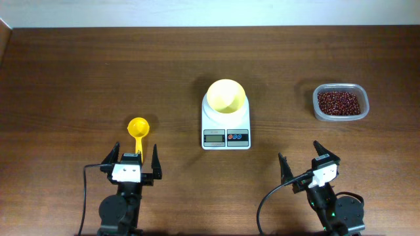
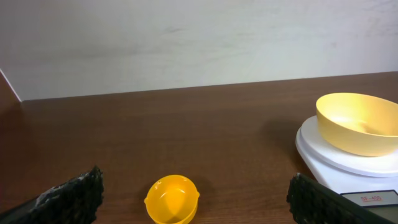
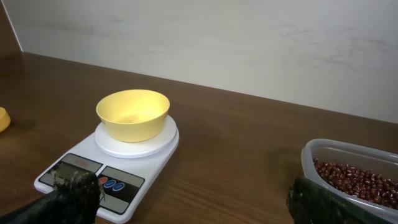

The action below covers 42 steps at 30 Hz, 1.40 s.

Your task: Scoop item into bowl and weigh 50g on scale

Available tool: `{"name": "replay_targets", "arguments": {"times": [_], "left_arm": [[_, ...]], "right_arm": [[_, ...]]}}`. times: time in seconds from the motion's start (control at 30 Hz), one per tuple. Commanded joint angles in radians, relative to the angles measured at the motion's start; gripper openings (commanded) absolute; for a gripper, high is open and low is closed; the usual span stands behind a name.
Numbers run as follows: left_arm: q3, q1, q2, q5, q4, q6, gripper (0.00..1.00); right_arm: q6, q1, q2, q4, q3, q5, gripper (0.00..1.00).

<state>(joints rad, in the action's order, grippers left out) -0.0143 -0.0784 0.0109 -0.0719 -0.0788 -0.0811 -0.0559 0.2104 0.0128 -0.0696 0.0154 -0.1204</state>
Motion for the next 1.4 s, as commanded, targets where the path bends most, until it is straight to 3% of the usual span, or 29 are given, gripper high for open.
{"name": "replay_targets", "arguments": {"times": [0.0, 0.27, 0.4, 0.5, 0.77, 1.07, 1.2, 1.37], "left_arm": [[0.005, -0.004, -0.004, -0.02, 0.003, 0.013, 0.99], [0.005, -0.004, -0.004, -0.056, 0.031, 0.013, 0.99], [-0.001, -0.004, -0.004, 0.045, 0.146, 0.013, 0.99], [-0.072, -0.004, -0.004, 0.134, 0.145, 0.013, 0.99], [-0.442, -0.004, 0.106, 0.103, -0.173, 0.013, 0.99], [-0.987, -0.004, 0.586, 0.113, -0.618, 0.014, 0.99], [-1.08, -0.004, 0.682, 0.424, -0.675, 0.013, 0.99], [-1.08, -0.004, 0.687, 0.521, -0.708, 0.013, 0.99]], "right_arm": [[0.004, 0.005, -0.004, 0.003, -0.01, 0.001, 0.99], [0.004, 0.005, -0.004, 0.003, -0.01, 0.001, 0.99], [0.004, 0.005, -0.004, 0.003, -0.01, 0.001, 0.99], [0.004, 0.005, -0.004, 0.003, -0.01, 0.001, 0.99], [0.004, 0.005, -0.004, 0.003, -0.01, 0.001, 0.99], [0.004, 0.005, -0.004, 0.003, -0.01, 0.001, 0.99], [0.004, 0.005, -0.003, 0.003, -0.01, 0.001, 0.99], [0.004, 0.005, -0.004, 0.003, -0.01, 0.001, 0.99]]}}
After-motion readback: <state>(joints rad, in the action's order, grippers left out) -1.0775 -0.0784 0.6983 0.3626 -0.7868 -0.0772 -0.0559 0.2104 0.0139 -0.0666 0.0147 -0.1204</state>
